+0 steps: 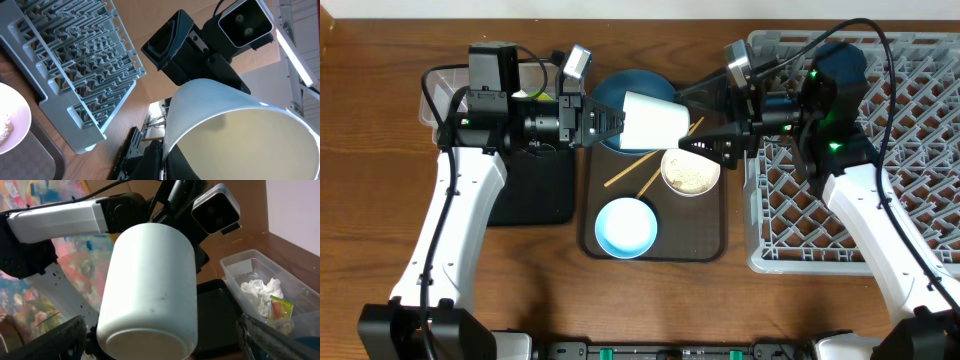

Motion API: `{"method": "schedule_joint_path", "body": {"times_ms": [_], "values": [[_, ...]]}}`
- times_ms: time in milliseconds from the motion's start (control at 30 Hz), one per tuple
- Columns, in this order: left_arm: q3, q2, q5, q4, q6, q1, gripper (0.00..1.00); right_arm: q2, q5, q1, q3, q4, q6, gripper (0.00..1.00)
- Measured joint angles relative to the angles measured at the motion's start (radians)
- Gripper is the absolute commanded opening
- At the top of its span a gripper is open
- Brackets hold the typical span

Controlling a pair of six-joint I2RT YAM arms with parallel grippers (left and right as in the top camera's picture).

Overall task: Sort waste into correct bins and load items into the dishwasher rack
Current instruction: 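Lift the white cup and hand it to the right gripper, then carry the white cup with the right gripper and place it in the rack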

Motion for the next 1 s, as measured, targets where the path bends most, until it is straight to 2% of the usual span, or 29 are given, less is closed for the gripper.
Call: {"method": "schedule_joint_path", "body": {"times_ms": [367,467,600,900,1000], "values": [[0.000,0.000,0.000,0.000,0.000,0.000,0.06,0.012,-0.006,0.053,0.000,0.000,0.003,0.86],[0.000,0.000,0.000,0.000,0.000,0.000,0.06,0.021,-0.006,0.053,0.000,0.000,0.006,0.81],[0.000,0.000,0.000,0.000,0.000,0.000,0.07,0.023,-0.003,0.053,0.000,0.003,0.009,0.64],[0.000,0.000,-0.008,0.000,-0.002,0.000,0.23,0.023,0.002,0.036,-0.001,0.056,0.041,0.57],[0.000,0.000,-0.009,0.000,-0.003,0.000,0.27,0.023,0.002,0.003,-0.001,0.068,0.072,0.49]]}}
